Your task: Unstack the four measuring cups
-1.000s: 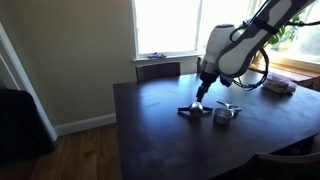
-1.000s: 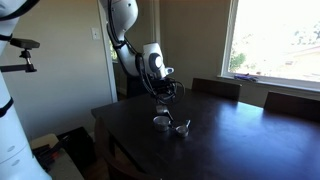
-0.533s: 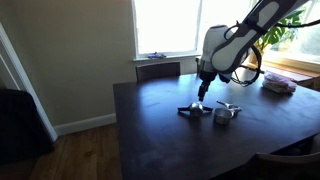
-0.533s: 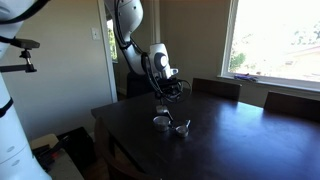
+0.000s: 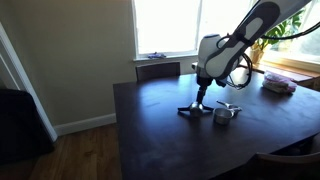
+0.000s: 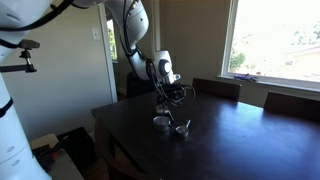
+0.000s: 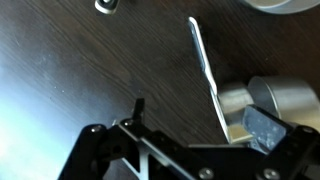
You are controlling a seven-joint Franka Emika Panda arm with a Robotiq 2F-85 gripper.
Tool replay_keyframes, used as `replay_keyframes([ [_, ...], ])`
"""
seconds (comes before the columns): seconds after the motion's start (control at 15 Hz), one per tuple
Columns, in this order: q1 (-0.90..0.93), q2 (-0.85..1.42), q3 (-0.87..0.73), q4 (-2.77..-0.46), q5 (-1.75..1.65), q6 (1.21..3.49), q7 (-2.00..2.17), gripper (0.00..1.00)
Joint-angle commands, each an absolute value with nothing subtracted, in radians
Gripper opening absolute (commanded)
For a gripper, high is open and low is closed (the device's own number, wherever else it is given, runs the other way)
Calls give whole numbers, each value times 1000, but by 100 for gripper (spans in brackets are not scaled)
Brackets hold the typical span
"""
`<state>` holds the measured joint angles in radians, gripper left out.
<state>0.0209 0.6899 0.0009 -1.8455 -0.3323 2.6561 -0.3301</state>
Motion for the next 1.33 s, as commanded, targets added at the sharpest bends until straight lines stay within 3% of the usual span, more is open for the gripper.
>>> replay_keyframes([
  [0.0,15,711,0,-1811,-342,2584,-372,100],
  [0.8,31,711,-77,-1780,-419,2634,-344,100],
  [1.27,13,665,-44,-1837,-402,2687,-380,100],
])
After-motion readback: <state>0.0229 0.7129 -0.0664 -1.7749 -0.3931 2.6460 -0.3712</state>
